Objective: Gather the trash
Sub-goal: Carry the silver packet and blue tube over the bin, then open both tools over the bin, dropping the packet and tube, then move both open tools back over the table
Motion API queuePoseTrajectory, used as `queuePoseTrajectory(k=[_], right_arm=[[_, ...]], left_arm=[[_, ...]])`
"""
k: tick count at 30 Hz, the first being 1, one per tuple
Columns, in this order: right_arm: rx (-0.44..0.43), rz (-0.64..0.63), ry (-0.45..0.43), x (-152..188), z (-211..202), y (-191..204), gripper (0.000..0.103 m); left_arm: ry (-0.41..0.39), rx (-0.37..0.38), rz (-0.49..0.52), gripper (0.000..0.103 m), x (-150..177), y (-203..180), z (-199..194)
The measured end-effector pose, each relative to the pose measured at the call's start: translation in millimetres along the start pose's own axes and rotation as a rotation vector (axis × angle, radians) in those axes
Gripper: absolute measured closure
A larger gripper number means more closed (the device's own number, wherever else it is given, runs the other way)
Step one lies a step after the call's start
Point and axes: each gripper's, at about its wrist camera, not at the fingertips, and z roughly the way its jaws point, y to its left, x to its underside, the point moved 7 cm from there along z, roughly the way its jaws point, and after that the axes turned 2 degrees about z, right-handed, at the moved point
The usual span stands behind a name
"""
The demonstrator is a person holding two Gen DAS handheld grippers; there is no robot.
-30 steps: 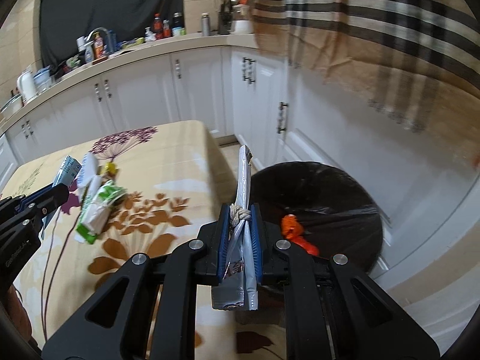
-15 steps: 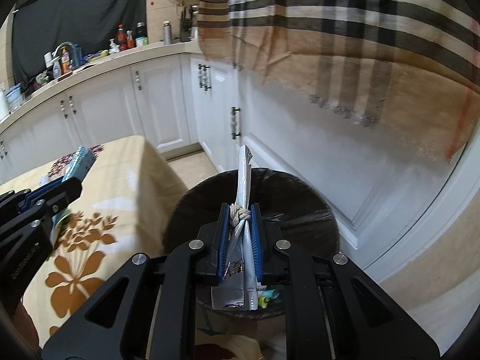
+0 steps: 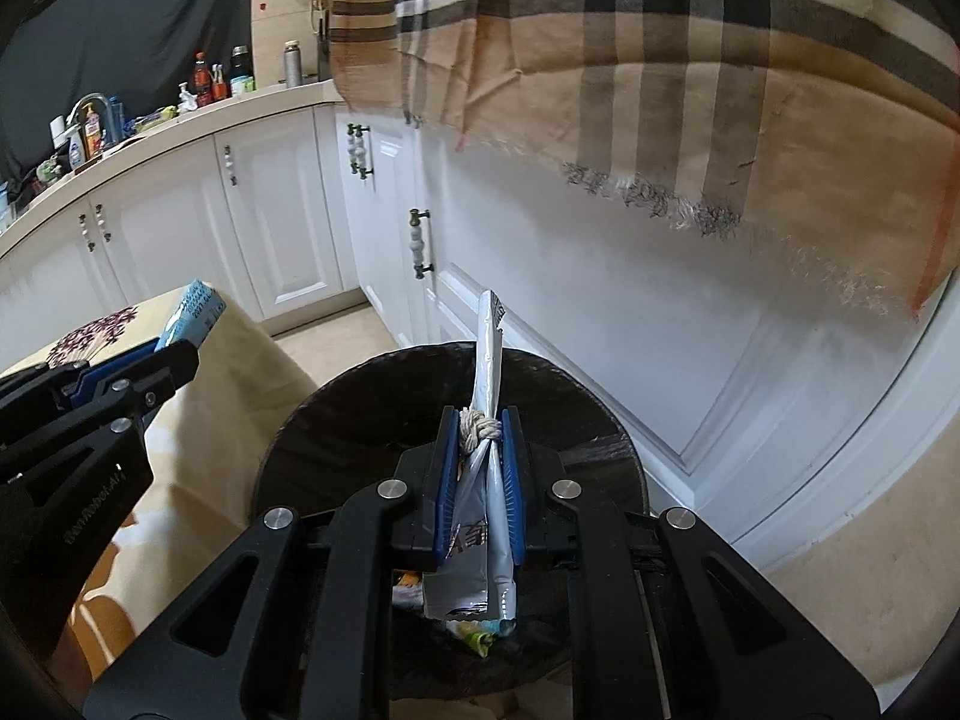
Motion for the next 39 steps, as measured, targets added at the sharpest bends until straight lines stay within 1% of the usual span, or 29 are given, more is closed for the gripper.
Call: queuePoseTrajectory(k=[8,9,10,11,12,13,15,17,22,27,32,36,39], right_arm=[[0.019,0.023,0.015,-2.1,21.3,-11.6,0.087],[0.028,0.024,0.015,-2.0,24.4,-12.8,0.085],[0.033,0.025,0.015,-1.9,25.8,-13.8,0.08],[0.038,0.028,0.015,-2.0,27.3,-14.8,0.071],[0.044,0.032,0.01,-2.0,28.2,-16.0,0.068],[0.047,0.034,0.009,-2.1,28.8,-16.5,0.068],[0.048,0.035,0.012,-1.6,29.7,-16.7,0.068],[0.052,0.036,0.012,-1.0,29.3,-17.4,0.068],[0.054,0.033,0.009,0.3,26.2,-16.3,0.068],[0.049,0.028,0.007,0.7,18.4,-11.4,0.067],[0.017,0.035,0.01,-0.2,9.9,-0.1,0.067],[-0.02,0.016,0.011,0.8,0.6,21.6,0.067],[-0.057,0.002,0.015,2.6,-5.9,39.7,0.067]], left_arm=[[0.046,0.003,-0.021,0.087,-1.1,-5.5,23.4],[0.05,0.007,-0.028,0.086,-1.3,-5.9,25.2],[0.054,0.012,-0.034,0.084,-1.0,-5.8,26.6],[0.06,0.016,-0.038,0.083,-1.3,-6.4,28.0],[0.066,0.017,-0.042,0.079,-1.1,-6.3,29.6],[0.07,0.014,-0.042,0.073,-0.5,-5.7,30.6],[0.07,0.011,-0.042,0.068,-0.2,-6.0,31.0],[0.07,0.009,-0.039,0.067,0.5,-6.1,30.9],[0.062,0.001,-0.046,0.057,0.6,-2.7,26.8],[0.048,-0.027,-0.052,0.049,0.1,8.5,17.6],[0.032,-0.05,-0.072,0.046,4.6,26.5,-0.5],[0.027,-0.077,-0.085,0.045,15.0,44.9,-17.1],[0.038,-0.106,-0.097,0.045,28.2,64.1,-29.9]])
